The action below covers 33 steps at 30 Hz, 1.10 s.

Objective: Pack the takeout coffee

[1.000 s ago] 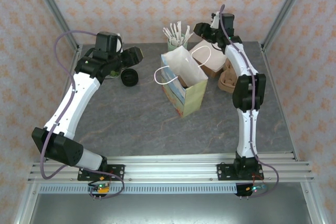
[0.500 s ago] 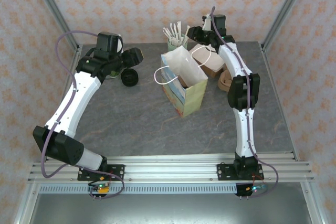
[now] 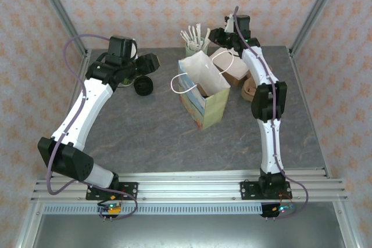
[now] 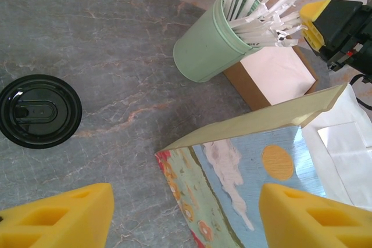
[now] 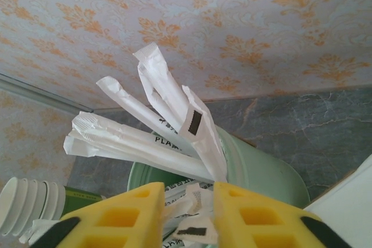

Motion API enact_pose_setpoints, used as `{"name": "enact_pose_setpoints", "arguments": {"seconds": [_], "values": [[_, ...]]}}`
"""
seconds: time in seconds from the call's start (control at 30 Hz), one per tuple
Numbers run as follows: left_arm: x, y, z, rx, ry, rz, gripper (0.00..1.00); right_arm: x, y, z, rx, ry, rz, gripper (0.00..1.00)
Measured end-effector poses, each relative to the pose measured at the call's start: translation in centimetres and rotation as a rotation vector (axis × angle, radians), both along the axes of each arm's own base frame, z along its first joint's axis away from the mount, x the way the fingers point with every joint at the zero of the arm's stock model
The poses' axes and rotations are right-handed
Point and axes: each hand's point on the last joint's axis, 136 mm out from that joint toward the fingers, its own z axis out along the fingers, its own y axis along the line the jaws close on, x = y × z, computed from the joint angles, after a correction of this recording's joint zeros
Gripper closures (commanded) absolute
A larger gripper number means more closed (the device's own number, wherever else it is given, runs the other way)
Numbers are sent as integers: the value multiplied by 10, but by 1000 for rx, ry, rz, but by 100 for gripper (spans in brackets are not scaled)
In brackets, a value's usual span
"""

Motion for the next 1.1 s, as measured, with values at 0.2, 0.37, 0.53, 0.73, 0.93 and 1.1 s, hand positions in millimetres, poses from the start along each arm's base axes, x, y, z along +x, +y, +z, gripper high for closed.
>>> {"name": "enact_pose_setpoints", "arguments": {"seconds": [0.2,0.37,0.53,0.73,0.93,1.1], "values": [[0,-1,0,-2,1,-2,33,1,-5,-2,-5,14,-15,87],[0,-1,0,-3,1,-3,33,2,-9,-1,-9,15,-25,89],[0,-1,0,-3,1,-3,33,2,-12,9,-20,5,-35,91],[0,-1,0,-3,1,-3,33,0,-19,10,-67,8,-54,94],[-1,-2,0,-8,2,-9,33,-11,-28,23,-126,6,-74,95],[-2,-4,2,-16,0,-18,33,-28,-38,65,-169,-51,-99,94]]}}
